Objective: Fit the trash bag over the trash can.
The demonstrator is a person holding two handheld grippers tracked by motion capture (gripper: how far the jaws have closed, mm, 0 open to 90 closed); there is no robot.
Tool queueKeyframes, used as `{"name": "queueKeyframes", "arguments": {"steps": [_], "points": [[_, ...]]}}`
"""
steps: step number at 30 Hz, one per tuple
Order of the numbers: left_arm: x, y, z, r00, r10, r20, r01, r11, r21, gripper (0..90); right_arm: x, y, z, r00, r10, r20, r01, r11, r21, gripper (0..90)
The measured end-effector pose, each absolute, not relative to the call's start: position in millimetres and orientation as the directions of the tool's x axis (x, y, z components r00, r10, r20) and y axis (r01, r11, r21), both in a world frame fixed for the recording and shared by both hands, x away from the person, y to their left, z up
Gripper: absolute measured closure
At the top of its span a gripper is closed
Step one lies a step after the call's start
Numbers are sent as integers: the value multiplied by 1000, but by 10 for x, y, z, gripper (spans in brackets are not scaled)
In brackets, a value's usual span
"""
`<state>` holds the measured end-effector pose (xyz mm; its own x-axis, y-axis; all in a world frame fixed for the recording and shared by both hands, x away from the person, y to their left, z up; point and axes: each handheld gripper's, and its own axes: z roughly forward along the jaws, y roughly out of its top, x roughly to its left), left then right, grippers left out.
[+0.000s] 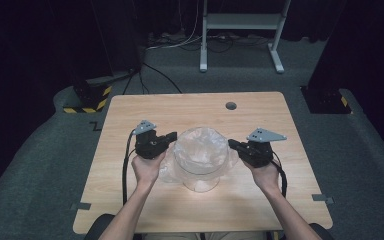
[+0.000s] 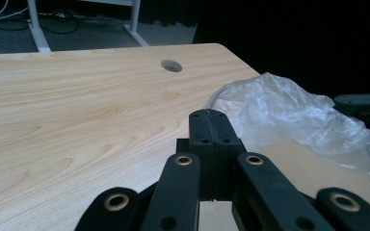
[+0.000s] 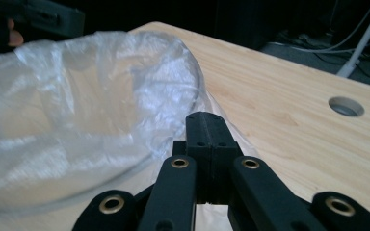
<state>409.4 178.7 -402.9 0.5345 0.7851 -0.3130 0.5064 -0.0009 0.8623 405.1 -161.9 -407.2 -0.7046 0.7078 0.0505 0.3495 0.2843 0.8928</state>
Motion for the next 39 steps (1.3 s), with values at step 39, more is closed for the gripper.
{"name": "queueKeyframes", "arguments": {"steps": [39], "points": [[3685,2001,-4254,455,819,-349,635,-24,772,698,4249,-1439,-3967,-732,678,64,294,229,928,588]]}}
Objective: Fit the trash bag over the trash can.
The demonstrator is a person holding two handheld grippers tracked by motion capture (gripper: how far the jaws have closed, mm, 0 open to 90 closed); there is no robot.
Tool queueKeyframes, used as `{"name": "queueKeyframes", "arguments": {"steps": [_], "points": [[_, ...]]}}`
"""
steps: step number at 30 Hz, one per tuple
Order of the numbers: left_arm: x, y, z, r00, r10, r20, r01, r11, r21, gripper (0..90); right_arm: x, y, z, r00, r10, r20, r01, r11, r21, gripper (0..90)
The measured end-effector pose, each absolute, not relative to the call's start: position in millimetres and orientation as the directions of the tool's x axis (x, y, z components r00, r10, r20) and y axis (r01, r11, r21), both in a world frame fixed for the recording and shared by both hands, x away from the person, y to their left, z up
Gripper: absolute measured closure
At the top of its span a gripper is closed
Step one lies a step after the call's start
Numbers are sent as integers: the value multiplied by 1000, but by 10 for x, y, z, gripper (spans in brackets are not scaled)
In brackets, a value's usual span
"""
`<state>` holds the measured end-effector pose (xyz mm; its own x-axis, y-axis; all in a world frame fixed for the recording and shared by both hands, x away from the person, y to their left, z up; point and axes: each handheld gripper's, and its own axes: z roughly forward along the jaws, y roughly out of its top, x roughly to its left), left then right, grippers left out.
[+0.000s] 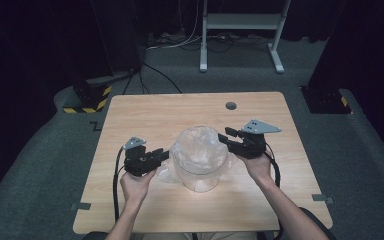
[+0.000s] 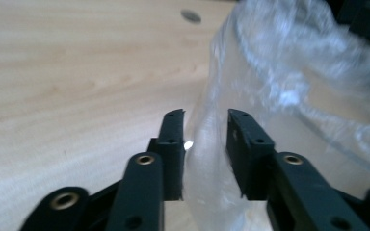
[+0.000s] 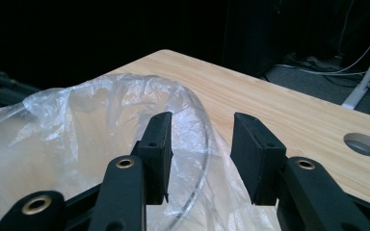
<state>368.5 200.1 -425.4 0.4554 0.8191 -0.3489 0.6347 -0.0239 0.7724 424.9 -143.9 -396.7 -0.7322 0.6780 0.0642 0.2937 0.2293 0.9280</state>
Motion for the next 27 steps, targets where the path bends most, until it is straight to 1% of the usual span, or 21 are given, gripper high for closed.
{"name": "queueKeyframes", "arguments": {"steps": [2,4,7,13,17,19,21,23,24,27], "points": [[3706,1978,-4297,461,817,-346,654,-49,755,765,4260,-1421,-3982,-737,673,63,296,237,925,588],[3743,1957,-4343,466,807,-363,676,-59,735,826,4258,-1408,-3993,-739,671,62,298,243,923,588],[3824,1900,-4432,469,798,-377,708,-85,701,896,4236,-1406,-4003,-741,669,58,297,249,922,588],[3987,1784,-4574,463,801,-379,747,-123,653,900,4191,-1444,-4037,-735,675,59,308,255,917,589],[4064,1781,-4602,445,816,-368,751,-117,650,899,4142,-1482,-4045,-730,682,54,309,259,915,588],[4087,1795,-4599,422,824,-378,758,-92,646,854,4110,-1500,-4037,-726,685,51,307,257,917,587],[4090,1808,-4575,404,817,-410,756,-47,652,756,4075,-1516,-4024,-725,688,46,301,256,919,578],[4077,1816,-4548,397,820,-412,752,-34,658,660,4036,-1536,-4005,-723,690,37,291,256,922,560],[4036,1851,-4489,387,823,-416,741,-9,671,609,4017,-1549,-3992,-722,691,31,283,254,925,548],[3959,1934,-4394,370,819,-439,723,44,690,498,3965,-1586,-3944,-716,697,24,264,239,935,509]]}}
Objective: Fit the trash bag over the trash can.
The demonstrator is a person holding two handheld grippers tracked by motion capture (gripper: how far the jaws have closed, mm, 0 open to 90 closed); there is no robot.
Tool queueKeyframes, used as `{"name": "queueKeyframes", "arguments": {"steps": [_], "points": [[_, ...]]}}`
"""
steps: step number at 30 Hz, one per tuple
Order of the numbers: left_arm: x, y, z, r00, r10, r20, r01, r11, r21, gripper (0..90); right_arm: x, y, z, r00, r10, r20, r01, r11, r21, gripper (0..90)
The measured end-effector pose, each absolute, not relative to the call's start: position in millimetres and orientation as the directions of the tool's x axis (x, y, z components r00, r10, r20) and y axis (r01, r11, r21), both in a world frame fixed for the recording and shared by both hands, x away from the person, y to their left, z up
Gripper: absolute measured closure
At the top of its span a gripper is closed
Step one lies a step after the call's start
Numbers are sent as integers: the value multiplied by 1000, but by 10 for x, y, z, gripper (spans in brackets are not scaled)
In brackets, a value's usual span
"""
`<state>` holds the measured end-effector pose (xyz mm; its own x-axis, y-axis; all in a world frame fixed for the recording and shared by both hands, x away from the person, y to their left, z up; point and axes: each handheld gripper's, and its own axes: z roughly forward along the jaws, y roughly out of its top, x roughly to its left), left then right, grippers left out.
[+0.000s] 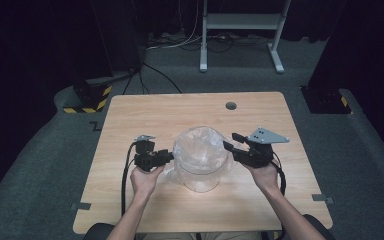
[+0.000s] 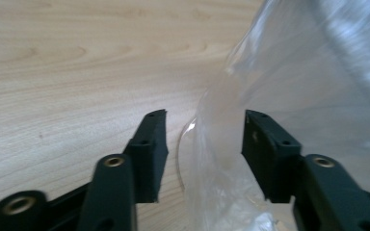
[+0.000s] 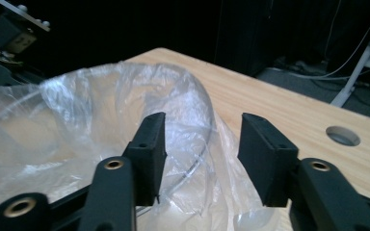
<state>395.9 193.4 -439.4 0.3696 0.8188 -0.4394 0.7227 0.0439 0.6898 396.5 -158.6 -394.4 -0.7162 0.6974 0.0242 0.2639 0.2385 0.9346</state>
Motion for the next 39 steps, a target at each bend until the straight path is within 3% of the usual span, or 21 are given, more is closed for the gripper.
{"name": "queueKeyframes", "arguments": {"steps": [10,29,39], "points": [[3889,2153,-4274,352,811,-467,670,129,731,337,3922,-1444,-3901,-760,650,0,236,276,932,455],[3745,1950,-4027,454,799,-393,568,80,819,156,3749,-1155,-3977,-845,533,-49,192,387,902,440],[3752,1732,-3948,492,792,-362,566,25,824,128,3568,-1084,-4011,-871,489,-51,176,406,897,436]]}}
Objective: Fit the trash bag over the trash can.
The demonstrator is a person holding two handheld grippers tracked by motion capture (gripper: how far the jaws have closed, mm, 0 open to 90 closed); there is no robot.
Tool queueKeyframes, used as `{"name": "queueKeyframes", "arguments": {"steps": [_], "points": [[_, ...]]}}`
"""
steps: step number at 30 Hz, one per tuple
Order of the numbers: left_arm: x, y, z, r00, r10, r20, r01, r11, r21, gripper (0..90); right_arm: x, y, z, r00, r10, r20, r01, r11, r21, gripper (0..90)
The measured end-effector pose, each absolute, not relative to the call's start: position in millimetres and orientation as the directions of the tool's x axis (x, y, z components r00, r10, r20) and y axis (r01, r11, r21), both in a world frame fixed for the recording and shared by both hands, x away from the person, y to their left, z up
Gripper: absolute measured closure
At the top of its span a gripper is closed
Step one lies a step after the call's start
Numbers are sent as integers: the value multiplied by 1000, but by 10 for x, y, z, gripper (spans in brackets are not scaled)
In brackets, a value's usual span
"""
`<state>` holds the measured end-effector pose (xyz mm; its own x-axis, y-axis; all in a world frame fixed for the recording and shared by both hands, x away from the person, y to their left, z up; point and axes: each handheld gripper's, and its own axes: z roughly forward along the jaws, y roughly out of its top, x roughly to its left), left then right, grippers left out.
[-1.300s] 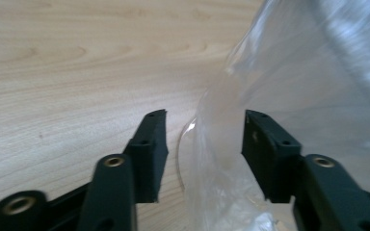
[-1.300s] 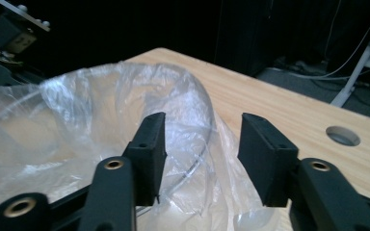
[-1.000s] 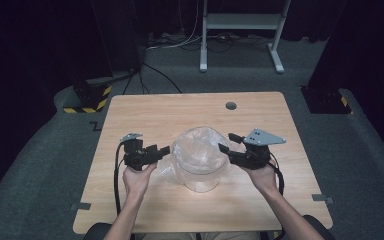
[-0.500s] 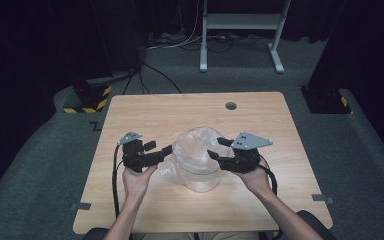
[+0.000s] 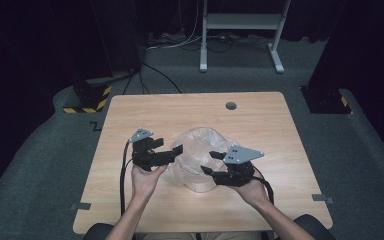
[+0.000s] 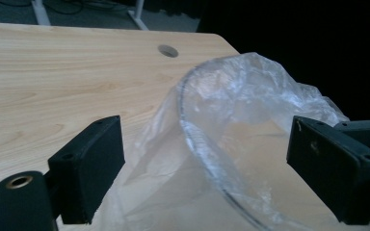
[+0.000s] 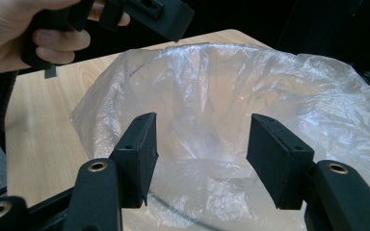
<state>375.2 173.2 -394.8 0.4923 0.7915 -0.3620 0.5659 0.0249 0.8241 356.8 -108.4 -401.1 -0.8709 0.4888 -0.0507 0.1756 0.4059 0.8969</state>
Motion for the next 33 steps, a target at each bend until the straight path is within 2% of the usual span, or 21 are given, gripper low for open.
{"name": "queueKeyframes", "arguments": {"steps": [12,23,33], "points": [[3664,1560,-3939,533,785,-315,557,-45,830,105,3725,-1258,-3884,-830,557,-32,194,342,919,428],[3492,1508,-3974,558,783,-275,548,-99,830,72,3952,-1138,-3881,-840,543,-20,217,370,903,443],[3369,1507,-4043,563,783,-264,559,-126,820,76,4221,-1203,-3925,-793,609,-4,276,366,888,445]]}}
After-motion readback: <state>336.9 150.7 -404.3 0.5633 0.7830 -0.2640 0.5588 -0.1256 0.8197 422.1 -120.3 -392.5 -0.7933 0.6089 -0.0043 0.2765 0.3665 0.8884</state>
